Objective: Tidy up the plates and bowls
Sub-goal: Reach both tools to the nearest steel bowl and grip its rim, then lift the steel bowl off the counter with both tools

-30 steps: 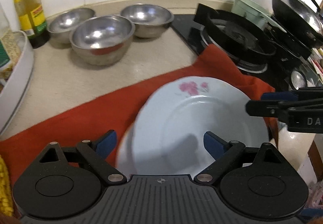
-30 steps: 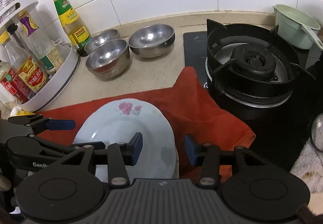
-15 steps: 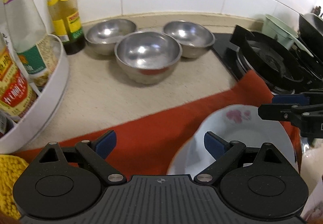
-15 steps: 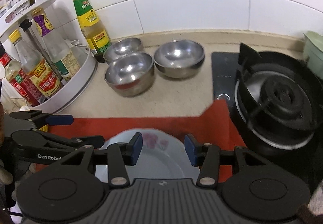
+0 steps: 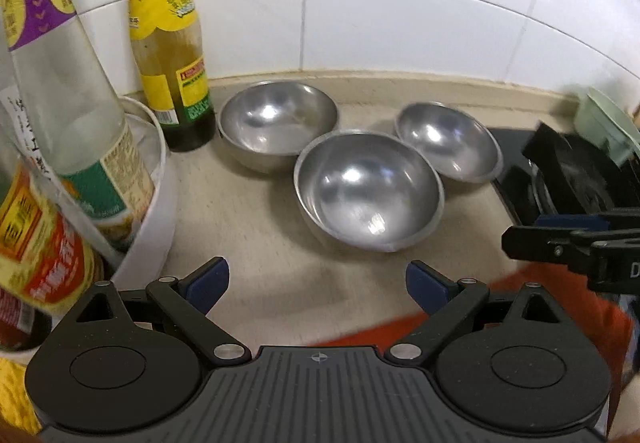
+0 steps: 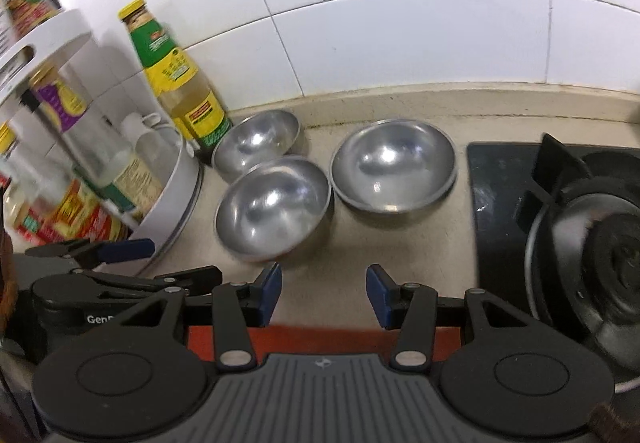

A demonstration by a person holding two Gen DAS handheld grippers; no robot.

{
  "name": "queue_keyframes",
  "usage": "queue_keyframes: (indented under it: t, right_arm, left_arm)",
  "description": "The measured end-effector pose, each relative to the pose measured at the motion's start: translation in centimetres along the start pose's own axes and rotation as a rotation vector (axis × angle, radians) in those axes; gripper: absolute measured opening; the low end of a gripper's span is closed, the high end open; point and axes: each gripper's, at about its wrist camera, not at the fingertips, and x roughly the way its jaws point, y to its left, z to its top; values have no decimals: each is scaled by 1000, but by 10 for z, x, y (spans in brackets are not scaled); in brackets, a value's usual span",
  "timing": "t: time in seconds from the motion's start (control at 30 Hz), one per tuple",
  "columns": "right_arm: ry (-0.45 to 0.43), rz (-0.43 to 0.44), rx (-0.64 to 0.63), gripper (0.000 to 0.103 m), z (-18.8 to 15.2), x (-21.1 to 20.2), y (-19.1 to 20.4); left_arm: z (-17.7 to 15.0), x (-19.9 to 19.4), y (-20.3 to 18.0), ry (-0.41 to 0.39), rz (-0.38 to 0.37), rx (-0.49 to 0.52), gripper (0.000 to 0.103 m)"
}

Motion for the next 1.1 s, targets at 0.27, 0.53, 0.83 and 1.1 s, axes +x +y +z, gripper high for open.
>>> queue_keyframes:
  t: [0.27,0.53,0.83,1.1]
  right_arm:
    - [49,43,58,44,23,44,-1]
    - [107,67,80,43,23,72,-4]
    - [160,109,141,30,22,93,-9]
    - [198,147,110,26,8,78,-2]
  left_arm:
    - [23,32,6,17,4,-21,98]
    - [27,59,12,65,-12,-32,88]
    - [29,79,11,115,-77,-14,60]
    - [19,61,2,123,-108,21,55]
